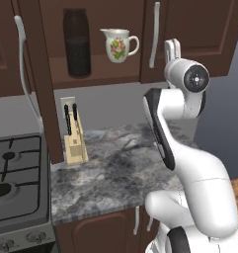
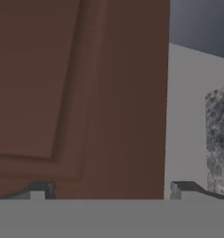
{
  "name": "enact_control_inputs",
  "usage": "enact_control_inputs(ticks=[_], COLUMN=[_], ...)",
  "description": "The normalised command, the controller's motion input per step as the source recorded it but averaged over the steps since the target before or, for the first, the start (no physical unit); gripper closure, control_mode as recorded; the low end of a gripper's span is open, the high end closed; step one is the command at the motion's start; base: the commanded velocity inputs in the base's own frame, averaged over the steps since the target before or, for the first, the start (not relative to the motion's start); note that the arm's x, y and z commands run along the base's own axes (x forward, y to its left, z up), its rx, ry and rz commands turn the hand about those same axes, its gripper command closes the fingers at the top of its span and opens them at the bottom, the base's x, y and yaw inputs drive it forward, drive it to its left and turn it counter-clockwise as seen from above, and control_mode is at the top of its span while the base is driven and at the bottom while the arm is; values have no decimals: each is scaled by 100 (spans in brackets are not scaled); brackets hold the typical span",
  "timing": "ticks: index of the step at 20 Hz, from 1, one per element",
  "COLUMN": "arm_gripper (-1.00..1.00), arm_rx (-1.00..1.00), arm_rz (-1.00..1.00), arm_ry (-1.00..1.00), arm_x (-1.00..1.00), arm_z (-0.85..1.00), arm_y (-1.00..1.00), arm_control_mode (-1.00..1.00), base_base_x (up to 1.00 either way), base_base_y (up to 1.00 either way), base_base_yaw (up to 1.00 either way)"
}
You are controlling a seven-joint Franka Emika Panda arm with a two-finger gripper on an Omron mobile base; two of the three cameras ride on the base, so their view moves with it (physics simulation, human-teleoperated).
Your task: Pick the jar and jar from the dining table and place them in the open cabinet. Close the cabinet after placing the objects.
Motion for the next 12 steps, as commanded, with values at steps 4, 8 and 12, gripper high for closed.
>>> enact_control_inputs(ticks=[4,8,12], arm_gripper=[-100,-100,-100], arm_rx=[0,1,0], arm_rz=[3,1,1], arm_ry=[0,0,0], arm_x=[-38,-42,-48], arm_z=[0,6,5], arm_y=[0,0,0], arm_control_mode=[-100,-100,-100], base_base_x=[0,0,0], base_base_y=[0,0,0], base_base_yaw=[0,0,0])
